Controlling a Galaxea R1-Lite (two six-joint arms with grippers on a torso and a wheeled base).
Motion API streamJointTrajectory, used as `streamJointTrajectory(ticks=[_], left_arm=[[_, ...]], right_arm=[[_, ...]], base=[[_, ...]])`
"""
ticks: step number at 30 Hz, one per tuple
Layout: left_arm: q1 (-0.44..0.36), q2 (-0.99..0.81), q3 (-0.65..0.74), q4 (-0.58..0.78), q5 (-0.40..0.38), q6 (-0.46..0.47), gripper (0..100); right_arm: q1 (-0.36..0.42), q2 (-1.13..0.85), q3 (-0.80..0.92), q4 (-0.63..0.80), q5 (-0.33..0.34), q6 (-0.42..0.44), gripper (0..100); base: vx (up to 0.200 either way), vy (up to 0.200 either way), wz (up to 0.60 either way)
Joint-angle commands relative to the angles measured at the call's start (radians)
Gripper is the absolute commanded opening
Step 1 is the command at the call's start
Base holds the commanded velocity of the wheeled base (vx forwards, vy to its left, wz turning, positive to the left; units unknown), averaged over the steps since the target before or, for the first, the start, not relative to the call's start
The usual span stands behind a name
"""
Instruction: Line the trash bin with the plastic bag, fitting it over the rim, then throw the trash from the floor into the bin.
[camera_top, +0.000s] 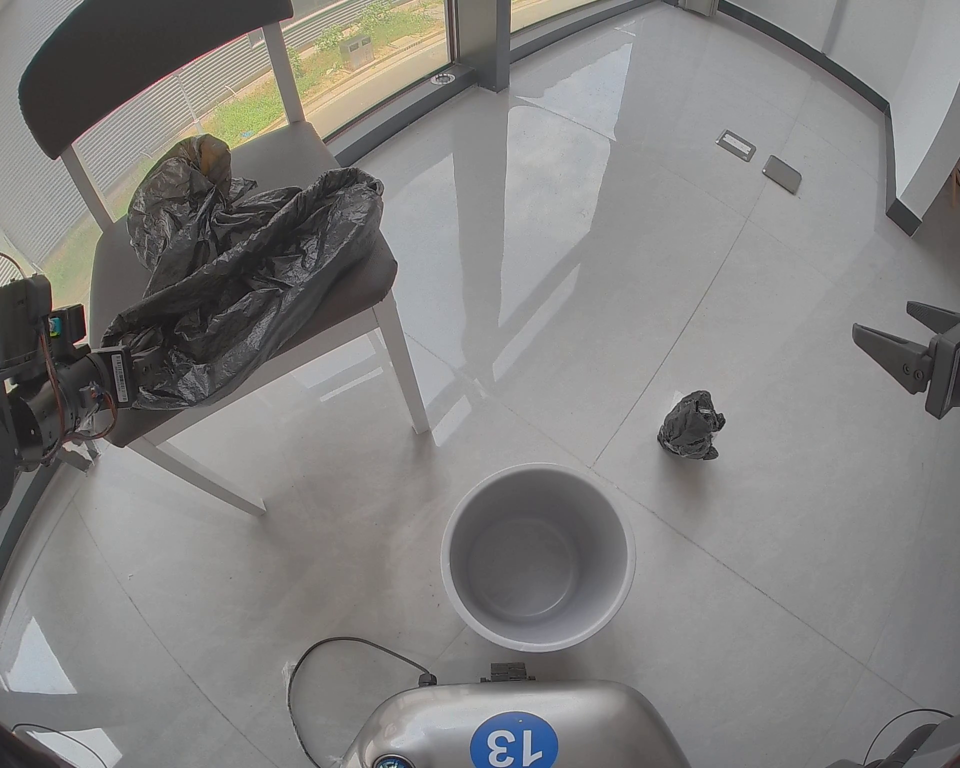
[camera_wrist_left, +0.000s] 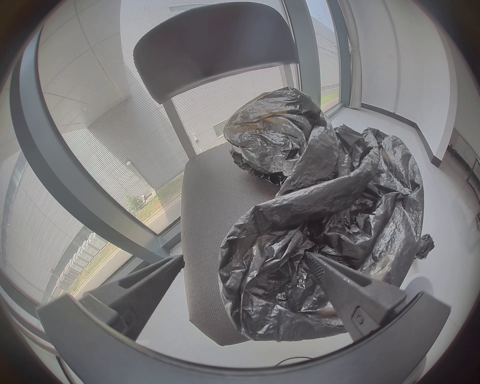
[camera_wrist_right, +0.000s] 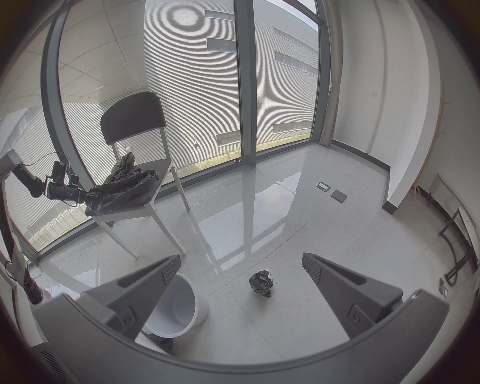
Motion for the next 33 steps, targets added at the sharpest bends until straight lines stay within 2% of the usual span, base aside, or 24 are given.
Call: streamJointTrajectory(ticks=[1, 7, 8, 18, 26, 28, 29, 33], left_arm=[[0.001, 0.041, -0.015, -0.001, 0.001, 0.0, 100], [0.001, 0.064, -0.024, -0.003, 0.003, 0.0, 100], [0.001, 0.066, -0.024, -0.003, 0.005, 0.0, 0], [0.001, 0.067, -0.026, -0.006, 0.005, -0.002, 0], [-0.013, 0.038, -0.045, -0.007, -0.003, -0.002, 0], [-0.026, 0.03, -0.053, -0.004, -0.003, -0.002, 0], [-0.059, 0.006, -0.073, 0.003, -0.006, -0.002, 0], [-0.149, -0.046, -0.09, 0.039, -0.031, 0.006, 0]], right_arm=[[0.012, -0.002, -0.001, -0.001, -0.001, -0.002, 100], [0.013, -0.002, -0.002, -0.001, -0.001, -0.003, 100], [0.013, -0.002, -0.002, -0.001, -0.001, -0.005, 100], [0.03, 0.0, -0.009, -0.002, -0.004, -0.008, 100], [0.031, 0.046, -0.03, 0.024, -0.056, -0.009, 100], [0.035, 0.058, -0.036, 0.047, -0.055, -0.008, 100], [0.054, 0.104, -0.068, 0.084, -0.05, 0.006, 100], [0.067, 0.181, -0.062, 0.055, -0.061, -0.006, 100]], base=[[0.0, 0.0, 0.0], [0.0, 0.0, 0.0], [0.0, 0.0, 0.0], [0.0, 0.0, 0.0], [0.0, 0.0, 0.0], [0.0, 0.0, 0.0], [0.0, 0.0, 0.0], [0.0, 0.0, 0.0]])
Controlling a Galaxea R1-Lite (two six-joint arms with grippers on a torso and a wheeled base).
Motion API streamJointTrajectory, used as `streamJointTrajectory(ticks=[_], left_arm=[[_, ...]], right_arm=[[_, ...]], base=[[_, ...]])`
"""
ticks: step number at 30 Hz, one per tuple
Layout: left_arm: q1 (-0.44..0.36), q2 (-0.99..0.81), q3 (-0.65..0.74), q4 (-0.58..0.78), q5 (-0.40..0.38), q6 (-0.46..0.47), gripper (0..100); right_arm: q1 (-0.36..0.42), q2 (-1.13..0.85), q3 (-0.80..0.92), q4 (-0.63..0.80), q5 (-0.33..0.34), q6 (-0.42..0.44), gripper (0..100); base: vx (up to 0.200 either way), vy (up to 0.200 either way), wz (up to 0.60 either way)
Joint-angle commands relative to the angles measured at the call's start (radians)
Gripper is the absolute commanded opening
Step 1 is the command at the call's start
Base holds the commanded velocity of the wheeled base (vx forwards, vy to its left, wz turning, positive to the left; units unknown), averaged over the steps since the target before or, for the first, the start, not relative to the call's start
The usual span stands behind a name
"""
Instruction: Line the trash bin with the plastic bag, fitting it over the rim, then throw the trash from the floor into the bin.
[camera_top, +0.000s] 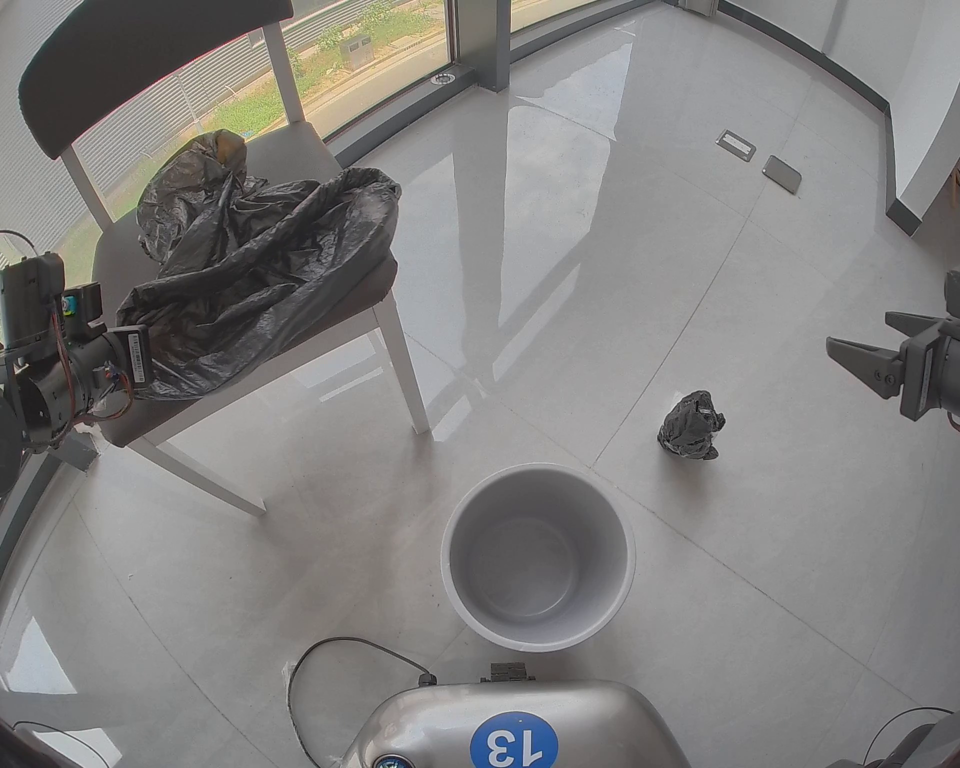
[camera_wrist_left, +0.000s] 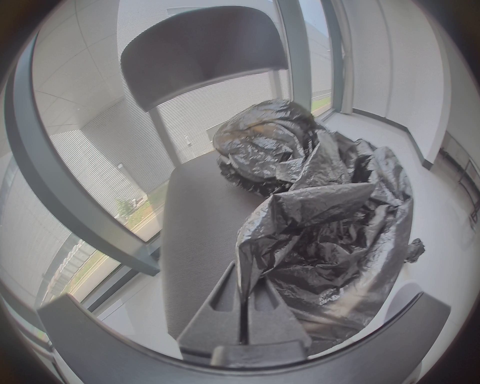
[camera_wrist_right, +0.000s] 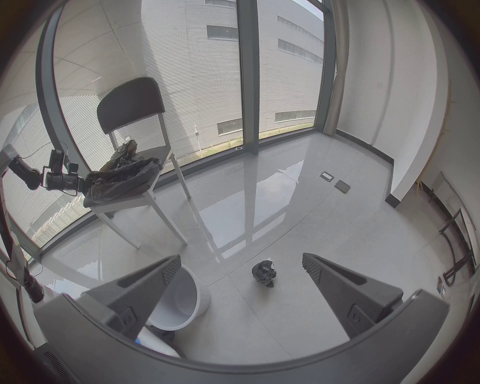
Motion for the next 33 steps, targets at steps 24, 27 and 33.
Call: streamJointTrajectory(ticks=[24, 27, 33], left_arm=[[-0.564, -0.129, -0.362, 0.416, 0.052, 0.006, 0], [-0.605, -0.116, -0.404, 0.447, 0.052, 0.005, 0], [-0.659, -0.09, -0.43, 0.444, 0.065, -0.003, 0]], right_arm=[[0.142, 0.208, 0.04, -0.11, -0.058, -0.007, 100], [0.18, 0.211, 0.051, -0.11, -0.058, -0.007, 100], [0.252, 0.225, 0.086, -0.111, -0.054, -0.018, 100]], base=[[0.0, 0.0, 0.0], [0.0, 0.0, 0.0], [0.0, 0.0, 0.0]])
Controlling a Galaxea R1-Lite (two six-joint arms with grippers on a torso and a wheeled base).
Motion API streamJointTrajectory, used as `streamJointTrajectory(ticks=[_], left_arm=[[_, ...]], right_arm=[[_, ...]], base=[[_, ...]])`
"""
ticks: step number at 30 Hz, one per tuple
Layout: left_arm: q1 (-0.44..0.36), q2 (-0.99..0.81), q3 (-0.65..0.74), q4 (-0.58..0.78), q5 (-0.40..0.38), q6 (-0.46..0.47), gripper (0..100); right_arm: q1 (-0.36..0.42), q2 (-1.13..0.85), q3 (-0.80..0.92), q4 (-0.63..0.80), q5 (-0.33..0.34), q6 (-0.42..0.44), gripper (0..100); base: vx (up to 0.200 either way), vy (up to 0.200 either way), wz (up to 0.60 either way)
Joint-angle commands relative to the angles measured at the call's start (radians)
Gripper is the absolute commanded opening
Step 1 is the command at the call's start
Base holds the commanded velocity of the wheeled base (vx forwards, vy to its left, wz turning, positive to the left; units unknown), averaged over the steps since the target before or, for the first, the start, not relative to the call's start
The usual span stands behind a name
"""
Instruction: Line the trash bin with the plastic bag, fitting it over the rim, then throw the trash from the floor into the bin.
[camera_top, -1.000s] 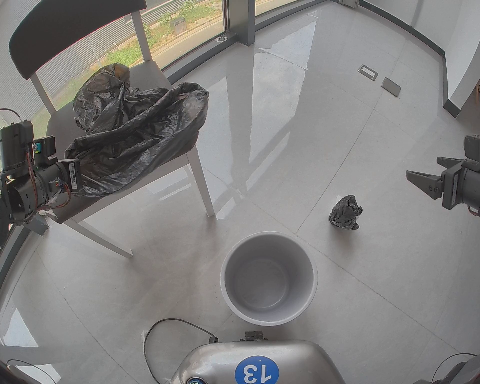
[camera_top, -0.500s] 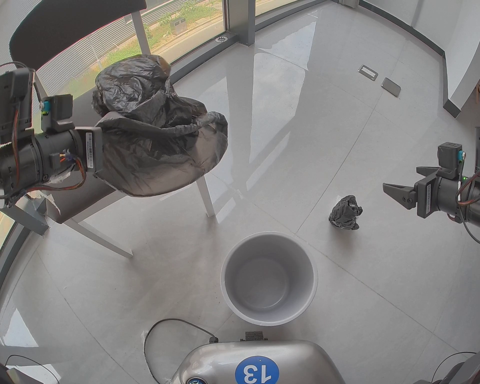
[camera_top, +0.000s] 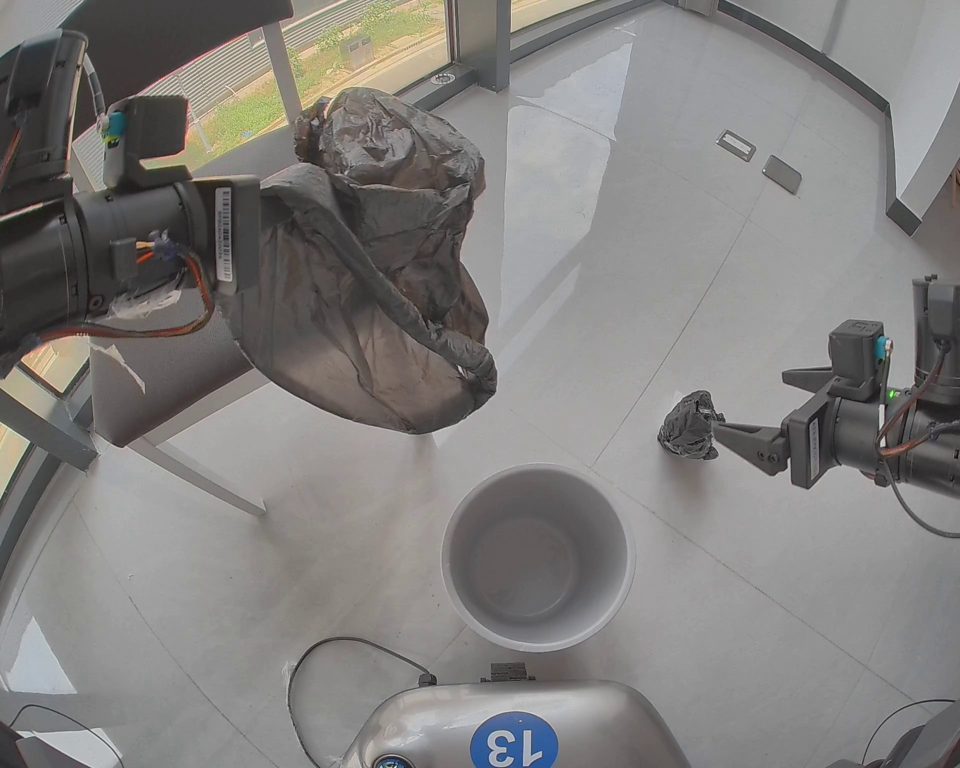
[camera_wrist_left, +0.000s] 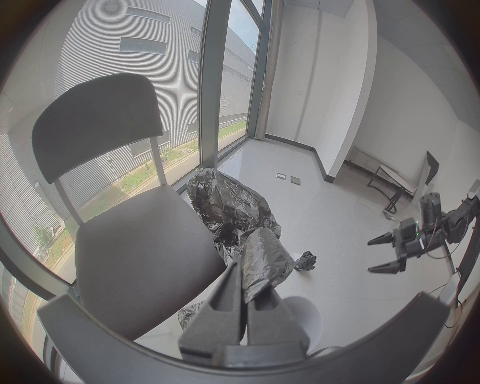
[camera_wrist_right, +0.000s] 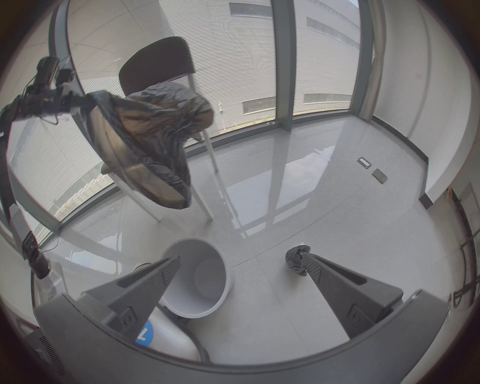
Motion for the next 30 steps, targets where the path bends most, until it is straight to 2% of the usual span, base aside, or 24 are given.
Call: streamJointTrajectory(ticks=[1, 6, 7, 11, 13, 16, 18, 22, 30], left_arm=[[-0.044, 0.028, -0.032, -0.004, 0.002, -0.006, 0], [-0.091, 0.035, -0.063, -0.004, 0.002, -0.047, 0], [-0.121, 0.035, -0.072, -0.002, 0.004, -0.064, 0], [-0.154, 0.043, -0.076, -0.005, 0.002, -0.081, 0], [-0.17, 0.044, -0.083, -0.005, 0.002, -0.081, 0], [-0.196, 0.049, -0.112, -0.004, 0.002, -0.098, 0], [-0.208, 0.049, -0.125, -0.004, 0.002, -0.106, 0], [-0.222, 0.04, -0.132, -0.004, 0.002, -0.107, 0], [-0.248, 0.031, -0.133, -0.004, 0.002, -0.109, 0]], right_arm=[[0.053, 0.026, 0.021, -0.001, 0.002, -0.002, 100], [0.1, 0.063, 0.035, -0.046, 0.003, -0.001, 100], [0.113, 0.086, 0.05, -0.087, 0.003, -0.002, 100], [0.148, 0.141, 0.073, -0.156, 0.005, -0.005, 100], [0.149, 0.175, 0.072, -0.175, 0.005, -0.016, 100], [0.139, 0.231, 0.064, -0.238, 0.008, -0.088, 100], [0.123, 0.265, 0.057, -0.3, 0.04, -0.11, 100], [0.103, 0.334, 0.027, -0.412, 0.112, -0.113, 100], [0.099, 0.408, -0.045, -0.448, 0.112, -0.113, 100]], base=[[0.0, 0.0, 0.0], [0.0, 0.0, 0.0], [0.0, 0.0, 0.0], [0.0, 0.0, 0.0], [0.0, 0.0, 0.0], [0.0, 0.0, 0.0], [0.0, 0.0, 0.0], [0.0, 0.0, 0.0], [0.0, 0.0, 0.0]])
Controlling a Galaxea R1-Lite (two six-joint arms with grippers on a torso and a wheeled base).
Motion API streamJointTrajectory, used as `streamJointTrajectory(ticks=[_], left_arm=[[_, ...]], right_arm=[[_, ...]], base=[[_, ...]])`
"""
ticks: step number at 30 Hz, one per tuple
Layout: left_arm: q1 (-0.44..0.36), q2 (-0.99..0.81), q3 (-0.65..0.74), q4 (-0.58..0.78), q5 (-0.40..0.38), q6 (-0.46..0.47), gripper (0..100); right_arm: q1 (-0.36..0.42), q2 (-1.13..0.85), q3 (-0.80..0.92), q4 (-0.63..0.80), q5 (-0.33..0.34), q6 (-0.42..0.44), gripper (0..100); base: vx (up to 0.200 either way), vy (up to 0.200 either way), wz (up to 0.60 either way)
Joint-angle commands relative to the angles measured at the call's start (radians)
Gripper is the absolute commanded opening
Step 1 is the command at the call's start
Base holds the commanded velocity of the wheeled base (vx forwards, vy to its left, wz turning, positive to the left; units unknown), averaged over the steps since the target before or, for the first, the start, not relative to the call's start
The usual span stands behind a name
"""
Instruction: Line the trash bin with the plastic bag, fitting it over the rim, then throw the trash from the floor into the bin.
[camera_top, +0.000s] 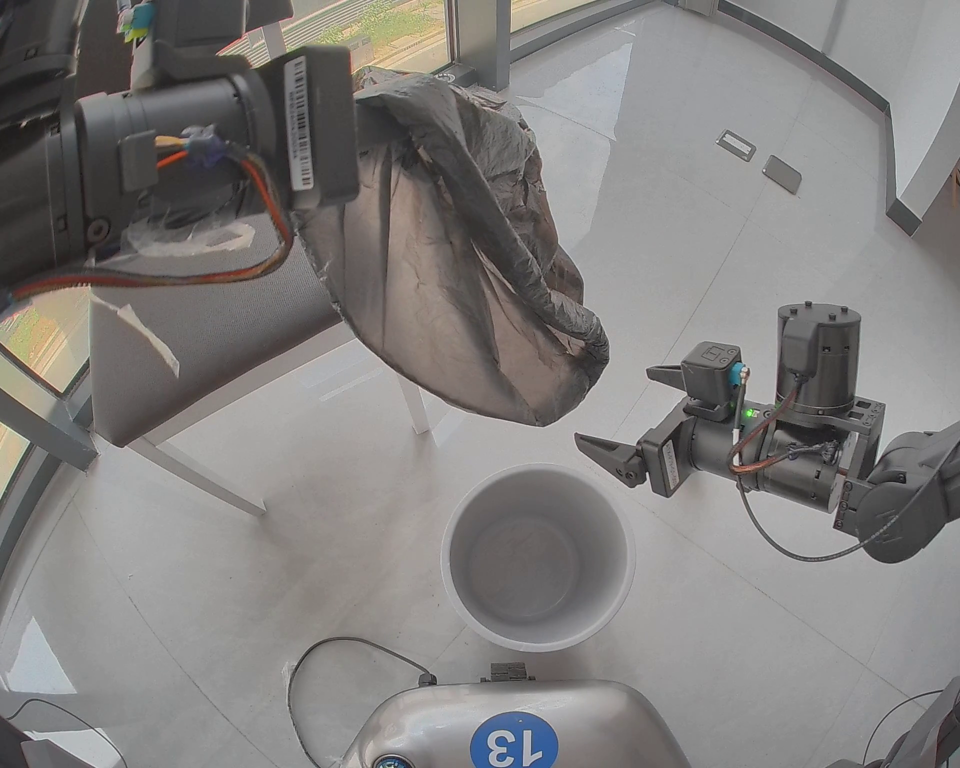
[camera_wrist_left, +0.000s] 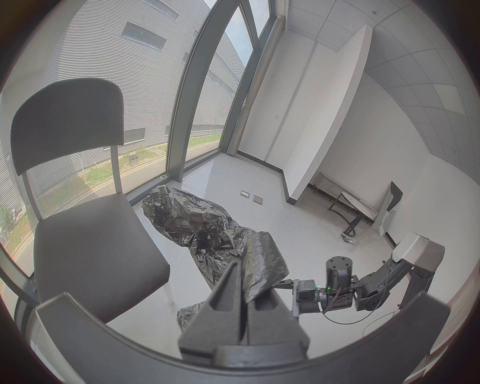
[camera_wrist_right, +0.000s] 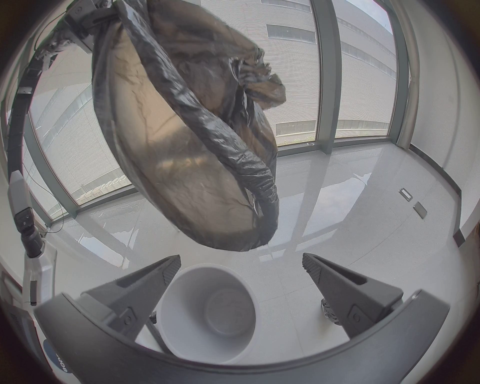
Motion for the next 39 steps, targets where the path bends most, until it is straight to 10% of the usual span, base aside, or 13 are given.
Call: streamJointTrajectory(ticks=[1, 31, 32, 39], left_arm=[[-0.01, -0.005, -0.003, -0.001, 0.0, 0.0, 0], [-0.062, -0.017, 0.002, 0.001, 0.0, -0.026, 0], [-0.062, -0.016, 0.002, 0.001, 0.0, -0.026, 0], [-0.06, -0.016, 0.002, -0.001, 0.0, -0.026, 0]], right_arm=[[-0.012, 0.061, -0.029, -0.014, 0.0, -0.004, 100], [-0.062, 0.225, -0.3, -0.068, 0.009, 0.029, 100], [-0.06, 0.228, -0.3, -0.072, 0.009, 0.032, 0], [-0.052, 0.239, -0.296, -0.086, 0.008, 0.037, 0]], base=[[0.0, 0.0, 0.0], [0.0, 0.0, 0.0], [0.0, 0.0, 0.0], [0.0, 0.0, 0.0]])
